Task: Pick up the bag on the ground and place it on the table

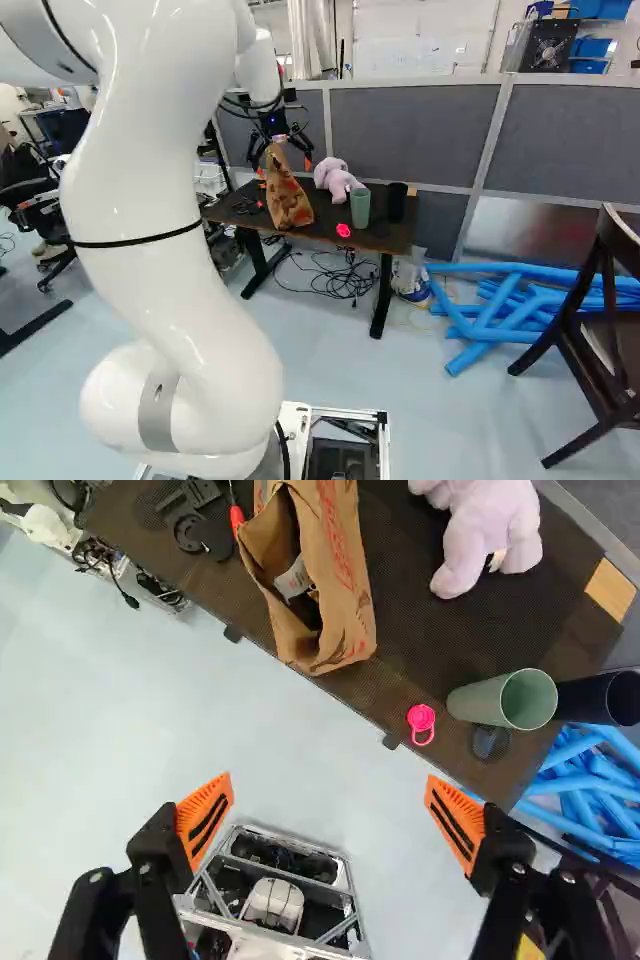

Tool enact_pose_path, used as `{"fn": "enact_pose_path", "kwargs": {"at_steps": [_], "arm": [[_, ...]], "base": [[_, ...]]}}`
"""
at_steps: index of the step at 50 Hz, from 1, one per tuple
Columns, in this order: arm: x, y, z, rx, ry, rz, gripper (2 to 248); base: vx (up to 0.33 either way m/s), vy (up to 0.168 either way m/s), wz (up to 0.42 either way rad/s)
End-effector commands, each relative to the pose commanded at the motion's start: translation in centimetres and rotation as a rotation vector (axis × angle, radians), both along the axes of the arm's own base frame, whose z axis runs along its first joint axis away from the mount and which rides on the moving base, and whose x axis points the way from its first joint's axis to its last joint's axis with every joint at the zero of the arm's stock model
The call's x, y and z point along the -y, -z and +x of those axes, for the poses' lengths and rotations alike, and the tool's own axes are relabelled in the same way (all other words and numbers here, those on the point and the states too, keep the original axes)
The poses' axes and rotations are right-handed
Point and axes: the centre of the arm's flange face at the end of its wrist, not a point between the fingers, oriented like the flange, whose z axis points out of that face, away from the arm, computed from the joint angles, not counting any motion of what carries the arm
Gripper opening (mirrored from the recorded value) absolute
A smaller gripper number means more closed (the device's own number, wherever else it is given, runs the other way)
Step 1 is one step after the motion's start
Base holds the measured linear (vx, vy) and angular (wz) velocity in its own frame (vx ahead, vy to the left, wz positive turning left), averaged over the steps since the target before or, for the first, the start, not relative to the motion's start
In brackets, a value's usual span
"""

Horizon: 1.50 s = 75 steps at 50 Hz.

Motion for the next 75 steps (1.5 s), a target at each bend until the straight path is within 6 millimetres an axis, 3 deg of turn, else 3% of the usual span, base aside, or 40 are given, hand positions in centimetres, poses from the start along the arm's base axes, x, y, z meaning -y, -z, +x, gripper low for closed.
{"fn": "enact_pose_path", "kwargs": {"at_steps": [32, 75], "arm": [[1.5, 6.2, -4.8, 0.21, 0.078, 0.035, 247], [3.3, 15.1, -15.2, 0.522, 0.177, 0.104, 247]], "base": [[0.0, 0.0, 0.0], [0.0, 0.0, 0.0]]}}
